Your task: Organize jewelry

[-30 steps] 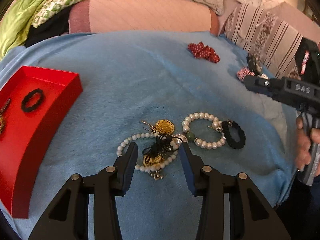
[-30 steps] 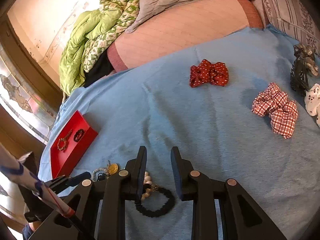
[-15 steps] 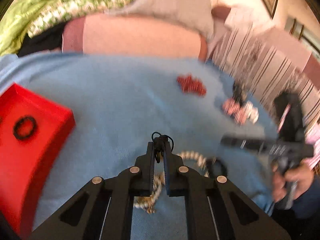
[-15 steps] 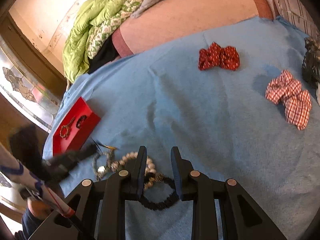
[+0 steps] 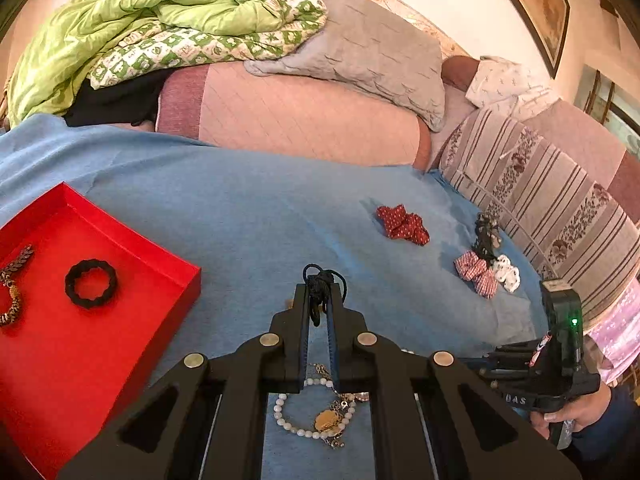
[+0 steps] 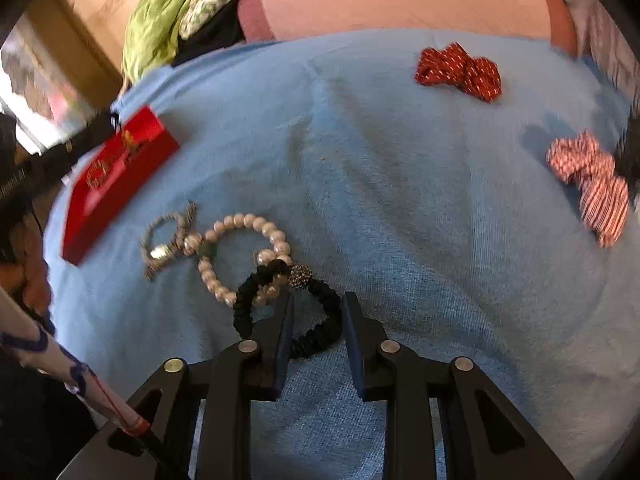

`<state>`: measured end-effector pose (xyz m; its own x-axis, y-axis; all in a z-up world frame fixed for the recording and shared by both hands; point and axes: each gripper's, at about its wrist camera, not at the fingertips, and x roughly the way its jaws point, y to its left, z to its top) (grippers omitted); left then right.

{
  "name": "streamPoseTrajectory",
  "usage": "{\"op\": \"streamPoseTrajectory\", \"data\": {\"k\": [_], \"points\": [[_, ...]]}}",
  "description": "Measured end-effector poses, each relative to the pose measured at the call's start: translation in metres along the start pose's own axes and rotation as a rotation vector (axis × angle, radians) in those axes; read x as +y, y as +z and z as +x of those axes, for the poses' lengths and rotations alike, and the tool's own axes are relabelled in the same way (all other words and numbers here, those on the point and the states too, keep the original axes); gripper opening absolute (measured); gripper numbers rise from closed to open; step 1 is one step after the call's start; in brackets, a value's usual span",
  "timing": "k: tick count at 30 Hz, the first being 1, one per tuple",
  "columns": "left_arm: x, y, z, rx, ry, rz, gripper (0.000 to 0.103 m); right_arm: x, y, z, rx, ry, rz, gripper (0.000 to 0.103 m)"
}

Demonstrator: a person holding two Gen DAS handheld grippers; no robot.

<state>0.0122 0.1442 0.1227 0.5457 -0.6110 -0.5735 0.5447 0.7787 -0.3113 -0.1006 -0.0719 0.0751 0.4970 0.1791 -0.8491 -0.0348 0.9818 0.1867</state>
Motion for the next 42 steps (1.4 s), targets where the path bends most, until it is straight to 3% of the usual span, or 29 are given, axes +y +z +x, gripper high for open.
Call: {"op": "streamPoseTrajectory", "data": {"k": [4, 9, 13, 25, 42], "points": [[-0.005, -0.002, 0.003, 0.009, 0.005, 0.018, 0.008, -0.004, 0.008, -0.009, -0.054, 0.045, 0.037, 0.006], [-0.013, -0.004, 0.003, 0.003, 0.018, 0.052, 0.008, 0.004, 0.027, -0.051, -0.261, 0.09, 0.05, 0.006], [-0.018, -0.006, 0.006, 0.01, 0.025, 0.076, 0.008, 0.023, 0.04, -0.068, -0.354, 0.082, 0.025, 0.006], [-0.036, -0.013, 0.012, 0.016, 0.103, 0.187, 0.008, 0.034, 0.044, -0.054, -0.341, 0.102, 0.022, 0.007], [-0.029, -0.011, 0.004, -0.006, 0.16, 0.186, 0.008, 0.05, 0.052, -0.042, -0.333, 0.12, -0.002, 0.007]]}}
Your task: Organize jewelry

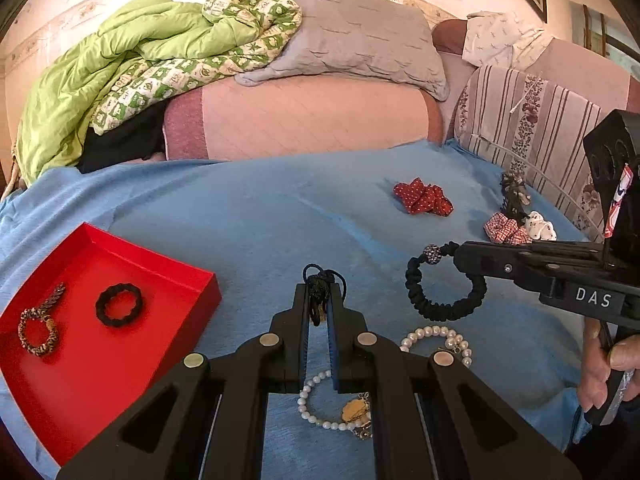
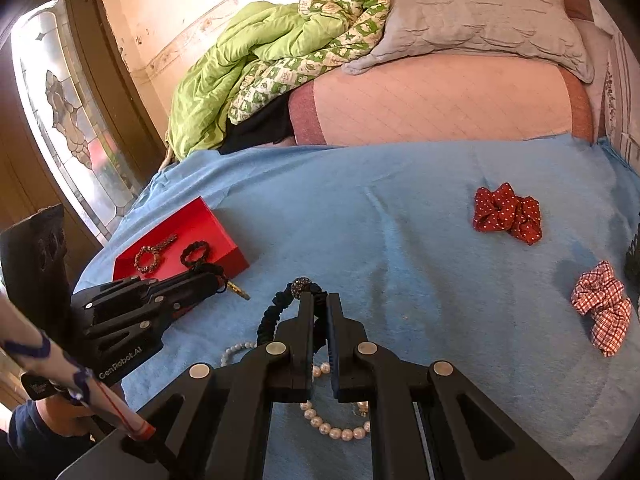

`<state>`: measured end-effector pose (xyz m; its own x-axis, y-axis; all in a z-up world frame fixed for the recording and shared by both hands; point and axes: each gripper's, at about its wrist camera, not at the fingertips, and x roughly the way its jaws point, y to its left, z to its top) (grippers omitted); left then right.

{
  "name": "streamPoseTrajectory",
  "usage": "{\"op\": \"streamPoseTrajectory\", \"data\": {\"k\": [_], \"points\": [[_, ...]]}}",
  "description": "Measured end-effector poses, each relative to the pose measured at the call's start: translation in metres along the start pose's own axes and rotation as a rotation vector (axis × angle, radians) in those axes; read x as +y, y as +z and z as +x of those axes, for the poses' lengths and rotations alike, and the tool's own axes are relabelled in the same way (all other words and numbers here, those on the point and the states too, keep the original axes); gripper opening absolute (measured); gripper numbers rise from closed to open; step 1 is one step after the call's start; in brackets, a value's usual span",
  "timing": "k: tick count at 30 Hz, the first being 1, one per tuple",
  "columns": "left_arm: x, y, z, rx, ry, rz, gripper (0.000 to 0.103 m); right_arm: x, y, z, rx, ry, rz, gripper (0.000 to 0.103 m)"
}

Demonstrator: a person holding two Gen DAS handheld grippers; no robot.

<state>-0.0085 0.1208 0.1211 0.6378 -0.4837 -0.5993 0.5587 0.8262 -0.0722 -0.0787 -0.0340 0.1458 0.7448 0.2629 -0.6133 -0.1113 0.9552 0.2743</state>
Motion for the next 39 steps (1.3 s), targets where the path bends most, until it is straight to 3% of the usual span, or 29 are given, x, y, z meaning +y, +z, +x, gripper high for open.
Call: {"op": "streamPoseTrajectory", "data": {"k": [19, 31, 39], "points": [[0.058, 0.002, -0.04, -0.075, 0.067, -0.122, 0.008, 0.046, 0.007, 0.013, -0.005, 0.023, -0.018, 0.007], [0.146, -0.004, -0.054, -0.075, 0.141, -0.295, 0.008, 0.118, 0.044, 0.044, 0.015, 0.086, -0.077, 0.007], [0.209, -0.02, -0.064, -0.067, 0.18, -0.456, 0.008, 0.152, 0.068, 0.093, 0.072, 0.124, -0.076, 0.007]]}}
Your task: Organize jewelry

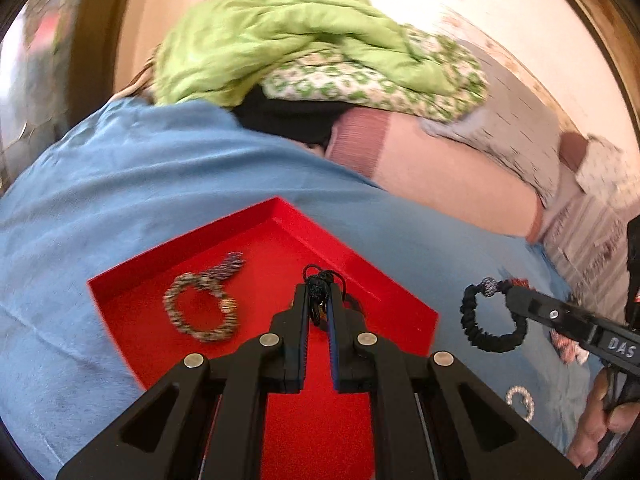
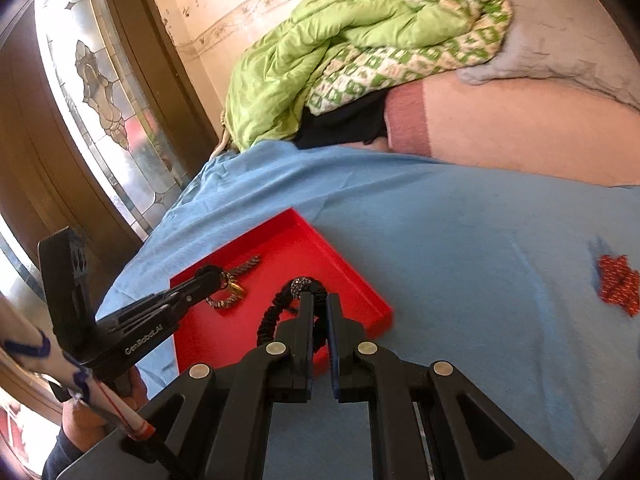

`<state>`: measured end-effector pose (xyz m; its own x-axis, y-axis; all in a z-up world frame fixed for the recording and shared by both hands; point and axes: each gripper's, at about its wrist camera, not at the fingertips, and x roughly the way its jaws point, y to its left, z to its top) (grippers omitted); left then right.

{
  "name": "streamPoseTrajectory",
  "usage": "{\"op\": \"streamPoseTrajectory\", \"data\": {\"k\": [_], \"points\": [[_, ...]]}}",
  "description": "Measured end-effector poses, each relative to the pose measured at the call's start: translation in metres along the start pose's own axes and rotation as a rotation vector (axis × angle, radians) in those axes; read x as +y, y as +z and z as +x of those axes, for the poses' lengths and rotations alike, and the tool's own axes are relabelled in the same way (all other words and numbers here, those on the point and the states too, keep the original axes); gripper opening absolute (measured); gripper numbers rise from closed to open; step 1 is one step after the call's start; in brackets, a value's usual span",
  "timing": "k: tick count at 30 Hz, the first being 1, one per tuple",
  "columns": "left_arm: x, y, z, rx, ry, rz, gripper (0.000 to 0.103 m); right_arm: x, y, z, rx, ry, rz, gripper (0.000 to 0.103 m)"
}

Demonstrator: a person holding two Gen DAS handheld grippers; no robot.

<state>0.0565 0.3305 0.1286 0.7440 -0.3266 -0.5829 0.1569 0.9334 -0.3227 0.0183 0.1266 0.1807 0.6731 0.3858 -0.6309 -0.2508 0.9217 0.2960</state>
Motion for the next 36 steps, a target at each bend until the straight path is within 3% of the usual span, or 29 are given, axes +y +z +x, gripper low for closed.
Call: {"op": "streamPoseTrajectory", "data": {"k": [18, 36], "points": [[0.014, -0.014, 0.032, 0.135, 0.048, -0.059, 0.008, 0.016, 0.041, 0.137, 0.172, -0.044, 0.032, 0.007], [0.017, -0.014, 0.039, 0.171, 0.063, -0.081, 0.008, 0.026, 0.036, 0.189, 0.252, -0.085, -0.006, 0.008]]}}
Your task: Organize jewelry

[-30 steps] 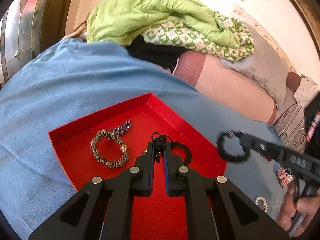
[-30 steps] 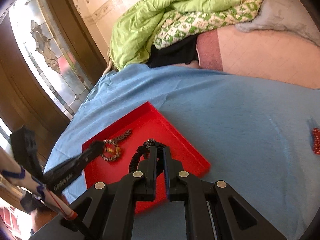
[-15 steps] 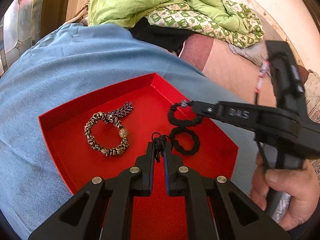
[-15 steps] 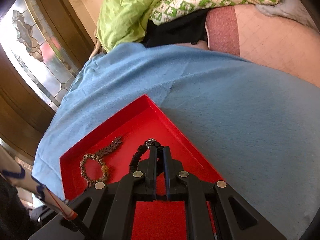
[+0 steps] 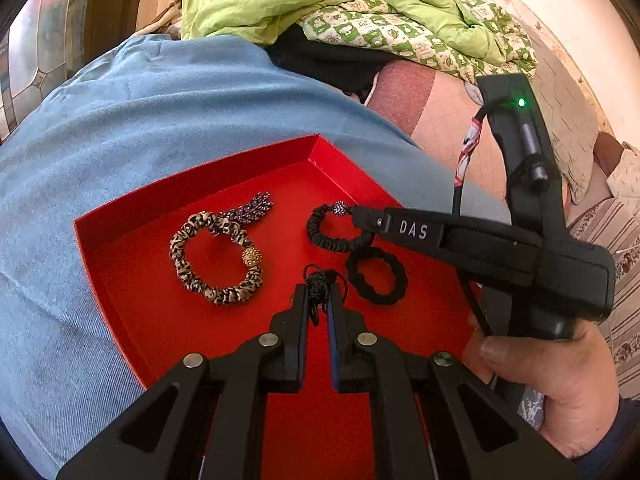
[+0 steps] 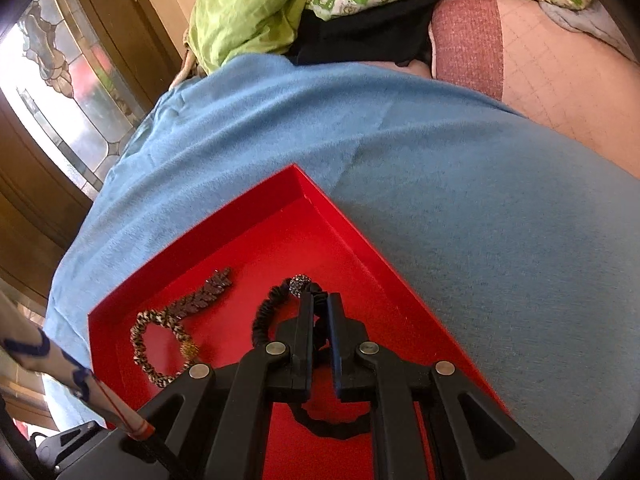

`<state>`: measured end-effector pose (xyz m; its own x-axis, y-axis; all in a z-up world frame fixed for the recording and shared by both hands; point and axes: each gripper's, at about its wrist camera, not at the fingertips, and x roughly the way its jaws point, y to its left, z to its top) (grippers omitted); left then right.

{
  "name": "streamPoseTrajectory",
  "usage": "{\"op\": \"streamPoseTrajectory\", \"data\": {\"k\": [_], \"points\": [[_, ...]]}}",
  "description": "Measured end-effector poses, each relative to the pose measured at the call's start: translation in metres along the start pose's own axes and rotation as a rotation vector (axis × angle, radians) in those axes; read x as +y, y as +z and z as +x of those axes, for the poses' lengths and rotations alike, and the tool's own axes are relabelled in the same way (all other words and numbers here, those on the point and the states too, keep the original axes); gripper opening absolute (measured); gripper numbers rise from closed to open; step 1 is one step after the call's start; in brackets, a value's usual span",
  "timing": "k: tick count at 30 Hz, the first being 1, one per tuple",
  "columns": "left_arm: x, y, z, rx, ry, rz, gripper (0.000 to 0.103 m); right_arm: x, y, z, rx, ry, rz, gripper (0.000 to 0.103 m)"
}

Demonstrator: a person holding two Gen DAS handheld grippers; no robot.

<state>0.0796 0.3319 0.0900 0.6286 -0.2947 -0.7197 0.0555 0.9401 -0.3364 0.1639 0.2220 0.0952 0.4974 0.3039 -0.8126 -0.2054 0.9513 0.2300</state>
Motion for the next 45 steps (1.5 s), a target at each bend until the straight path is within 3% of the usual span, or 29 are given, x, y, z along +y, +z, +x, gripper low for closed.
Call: {"op": "streamPoseTrajectory", "data": {"k": [12, 17, 19, 27, 31, 45], "points": [[-0.004, 0.001, 0.005, 0.01, 0.006, 0.008, 0.008, 0.002, -0.004, 0.005, 0.019, -0.003, -0.029, 0.01], [-0.003, 0.001, 0.003, 0.005, 0.003, 0.002, 0.013, -0.001, -0.003, -0.008, -0.009, 0.018, -0.018, 0.036], [-0.002, 0.001, 0.0, -0.006, 0.005, -0.001, 0.023, 0.0, -0.003, -0.013, -0.019, 0.022, -0.024, 0.036], [-0.004, 0.003, -0.009, -0.042, 0.01, -0.01, 0.025, 0.0, -0.003, -0.04, -0.061, 0.044, -0.024, 0.036], [-0.005, 0.003, -0.014, -0.063, 0.012, -0.012, 0.032, 0.0, -0.006, -0.057, -0.084, 0.051, -0.023, 0.036], [-0.022, 0.001, -0.024, -0.09, 0.013, 0.018, 0.033, -0.026, -0.041, -0.118, -0.133, 0.081, 0.031, 0.036]]}}
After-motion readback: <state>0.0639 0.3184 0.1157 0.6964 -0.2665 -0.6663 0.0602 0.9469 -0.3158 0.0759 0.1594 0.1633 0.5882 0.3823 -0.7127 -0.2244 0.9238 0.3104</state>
